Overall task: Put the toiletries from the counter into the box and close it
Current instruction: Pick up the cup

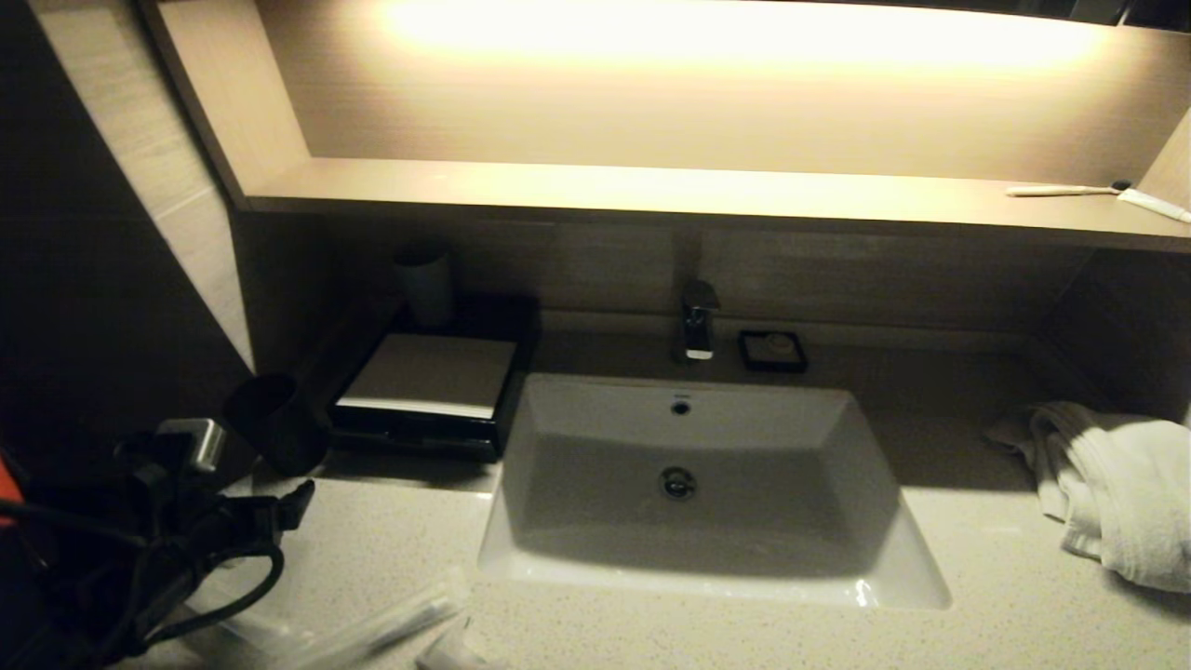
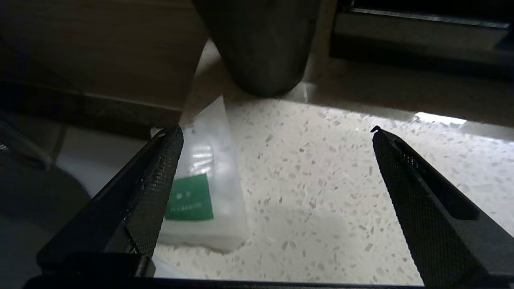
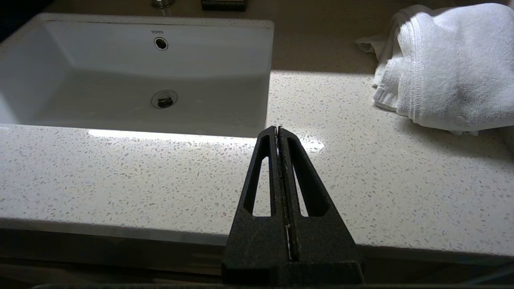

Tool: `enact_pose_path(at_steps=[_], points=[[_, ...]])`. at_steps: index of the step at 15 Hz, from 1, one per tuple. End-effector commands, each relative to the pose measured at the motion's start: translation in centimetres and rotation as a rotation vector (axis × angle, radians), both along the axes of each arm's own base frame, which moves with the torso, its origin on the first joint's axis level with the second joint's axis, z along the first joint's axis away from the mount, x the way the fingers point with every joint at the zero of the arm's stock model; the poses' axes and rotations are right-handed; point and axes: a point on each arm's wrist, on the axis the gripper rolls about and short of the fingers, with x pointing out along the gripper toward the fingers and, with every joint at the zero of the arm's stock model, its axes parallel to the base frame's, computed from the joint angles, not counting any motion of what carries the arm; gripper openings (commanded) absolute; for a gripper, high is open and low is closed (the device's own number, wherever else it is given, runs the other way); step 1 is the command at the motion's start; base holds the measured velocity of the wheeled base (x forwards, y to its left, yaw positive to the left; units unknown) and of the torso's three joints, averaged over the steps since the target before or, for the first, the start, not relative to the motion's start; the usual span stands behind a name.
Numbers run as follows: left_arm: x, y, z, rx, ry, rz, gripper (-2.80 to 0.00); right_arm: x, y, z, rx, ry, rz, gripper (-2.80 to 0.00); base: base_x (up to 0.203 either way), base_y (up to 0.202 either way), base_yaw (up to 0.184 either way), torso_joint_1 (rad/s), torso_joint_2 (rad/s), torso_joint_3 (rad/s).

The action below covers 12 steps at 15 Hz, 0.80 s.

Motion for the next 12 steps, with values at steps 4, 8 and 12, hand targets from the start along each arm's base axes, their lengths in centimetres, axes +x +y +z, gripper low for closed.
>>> enact_pose_path(at_steps=[4, 8, 12], points=[[0.2, 0.9, 0.4, -0.013, -0.039, -0.012, 0.00, 0.0, 0.0, 0.0, 0.000, 0.000, 0.000, -2.80, 0.000, 0.000, 0.000, 0.000, 0.00, 0.000], [0.5, 0.9, 0.0, -0.020, -0.040, -0.033, 0.00, 0.0, 0.0, 0.0, 0.000, 0.000, -0.001, -2.80, 0.000, 0.000, 0.000, 0.000, 0.00, 0.000], [1.3, 1.0, -1.5, -0.021, -0.027, -0.033, 0.00, 0.0, 0.0, 0.0, 0.000, 0.000, 0.000, -2.80, 0.000, 0.000, 0.000, 0.000, 0.00, 0.000]])
